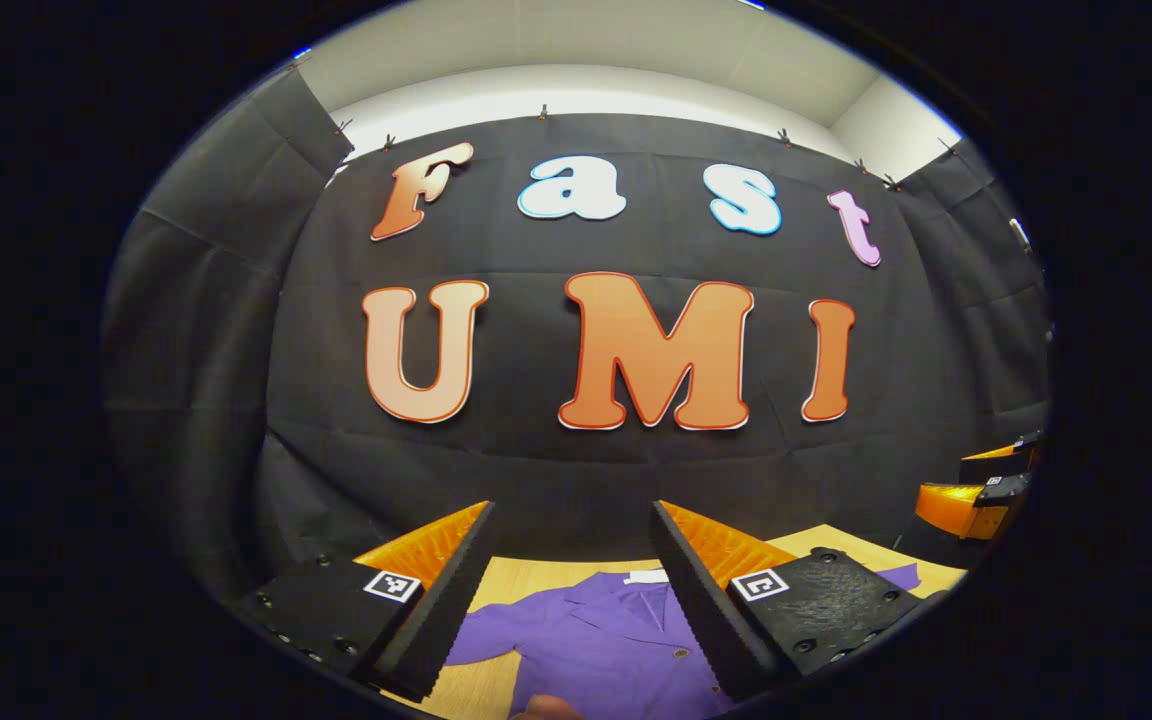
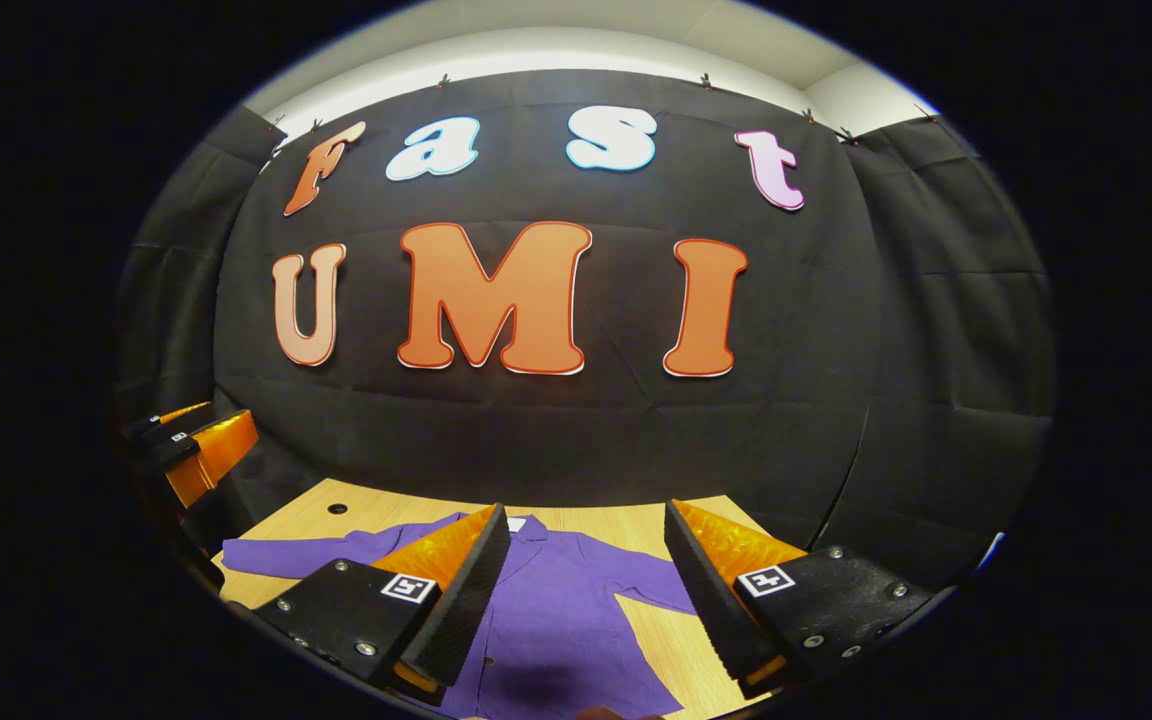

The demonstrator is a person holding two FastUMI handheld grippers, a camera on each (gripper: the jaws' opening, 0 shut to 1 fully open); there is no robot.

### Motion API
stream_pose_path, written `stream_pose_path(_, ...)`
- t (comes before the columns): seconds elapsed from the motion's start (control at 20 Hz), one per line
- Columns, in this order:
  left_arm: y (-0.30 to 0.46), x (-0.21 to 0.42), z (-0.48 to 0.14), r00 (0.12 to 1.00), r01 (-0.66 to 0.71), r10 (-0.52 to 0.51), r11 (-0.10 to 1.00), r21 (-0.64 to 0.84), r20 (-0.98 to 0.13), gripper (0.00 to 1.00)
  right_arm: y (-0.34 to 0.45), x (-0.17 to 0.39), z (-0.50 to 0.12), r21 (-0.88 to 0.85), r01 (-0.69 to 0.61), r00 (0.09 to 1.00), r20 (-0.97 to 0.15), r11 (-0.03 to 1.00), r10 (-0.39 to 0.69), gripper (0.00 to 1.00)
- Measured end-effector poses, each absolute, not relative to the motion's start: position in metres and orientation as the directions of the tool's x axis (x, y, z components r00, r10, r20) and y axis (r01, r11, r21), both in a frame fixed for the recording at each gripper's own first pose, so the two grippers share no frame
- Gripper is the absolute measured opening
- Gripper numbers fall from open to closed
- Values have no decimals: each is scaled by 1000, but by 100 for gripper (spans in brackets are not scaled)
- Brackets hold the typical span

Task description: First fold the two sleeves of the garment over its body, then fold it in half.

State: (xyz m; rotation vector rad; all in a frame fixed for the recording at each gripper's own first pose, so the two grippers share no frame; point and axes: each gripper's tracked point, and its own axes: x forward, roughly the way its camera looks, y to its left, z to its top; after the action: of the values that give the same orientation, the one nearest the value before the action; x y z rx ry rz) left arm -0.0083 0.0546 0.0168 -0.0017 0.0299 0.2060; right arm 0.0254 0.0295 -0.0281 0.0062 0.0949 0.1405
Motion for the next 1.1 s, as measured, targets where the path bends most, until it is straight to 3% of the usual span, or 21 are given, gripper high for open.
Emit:
stream_pose_path(0.2,39,2,24,978,-209,209,978,22,-1,97,32,43,-30,14,-177,979,-96,984,178,94)
stream_pose_path(0.5,24,8,32,979,-203,202,979,29,37,97,-11,77,-60,2,-97,980,-173,995,96,94)
stream_pose_path(0.8,15,7,45,976,-211,207,975,72,63,96,-92,110,-122,-25,53,943,-329,998,-58,94)
stream_pose_path(1.1,14,3,47,963,-269,264,958,101,61,96,-181,140,-194,5,204,834,-524,979,-171,94)
